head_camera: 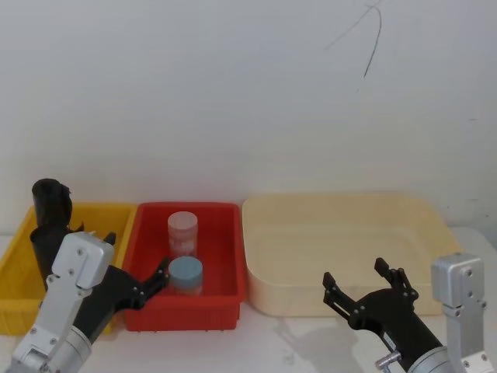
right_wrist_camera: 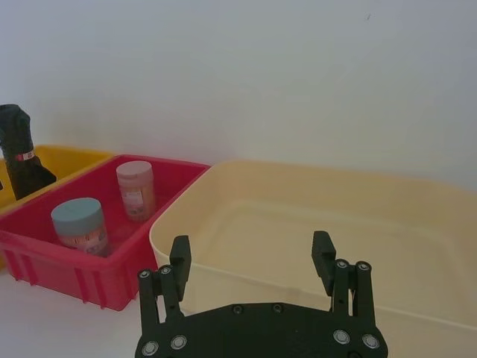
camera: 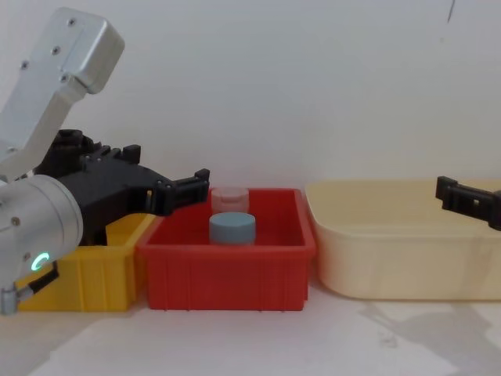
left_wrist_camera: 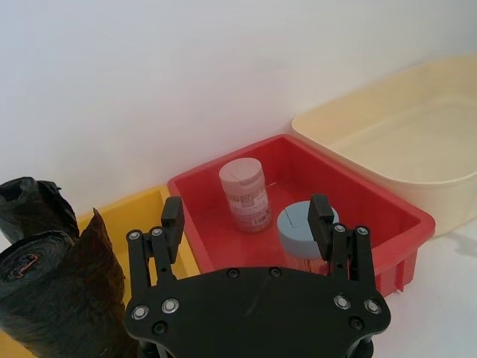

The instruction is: Pick up the garbage bag with the one hand and transfer it to the other hand.

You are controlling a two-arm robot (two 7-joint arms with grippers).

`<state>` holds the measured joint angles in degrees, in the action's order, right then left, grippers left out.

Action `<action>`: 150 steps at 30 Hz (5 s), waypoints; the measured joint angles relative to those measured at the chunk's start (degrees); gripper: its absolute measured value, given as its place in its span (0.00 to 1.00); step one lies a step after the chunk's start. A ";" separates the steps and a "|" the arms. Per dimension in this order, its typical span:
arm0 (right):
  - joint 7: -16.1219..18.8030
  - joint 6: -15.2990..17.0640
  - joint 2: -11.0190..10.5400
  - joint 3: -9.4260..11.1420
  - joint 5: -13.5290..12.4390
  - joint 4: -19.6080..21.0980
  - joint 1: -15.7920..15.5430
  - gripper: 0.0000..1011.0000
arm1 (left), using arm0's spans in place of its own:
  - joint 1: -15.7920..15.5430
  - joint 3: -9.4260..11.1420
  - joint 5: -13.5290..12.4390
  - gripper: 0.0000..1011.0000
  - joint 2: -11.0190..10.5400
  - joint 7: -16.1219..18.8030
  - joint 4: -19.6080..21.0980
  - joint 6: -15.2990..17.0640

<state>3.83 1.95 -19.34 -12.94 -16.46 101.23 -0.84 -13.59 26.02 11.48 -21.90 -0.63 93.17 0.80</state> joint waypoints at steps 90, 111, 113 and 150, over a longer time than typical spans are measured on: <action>0.00 0.00 0.00 0.00 0.00 0.00 0.00 0.99 | 10.51 -10.68 10.73 0.99 -6.63 -3.08 8.05 9.73; 0.00 0.00 0.00 0.00 0.00 0.00 0.00 0.99 | 8.12 -14.77 11.05 0.99 -4.08 0.43 6.91 11.57; 0.00 0.00 0.00 0.00 0.00 0.00 0.00 0.99 | 7.79 -14.83 11.01 0.99 -3.85 0.52 6.66 11.58; 0.00 0.00 0.00 0.00 0.00 0.00 0.00 0.99 | -1.01 -13.34 10.72 0.62 -1.09 -3.46 -1.95 13.39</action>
<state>3.83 1.95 -19.33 -12.94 -16.46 101.23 -0.84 -14.60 12.69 22.21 -22.98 -4.09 91.22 14.19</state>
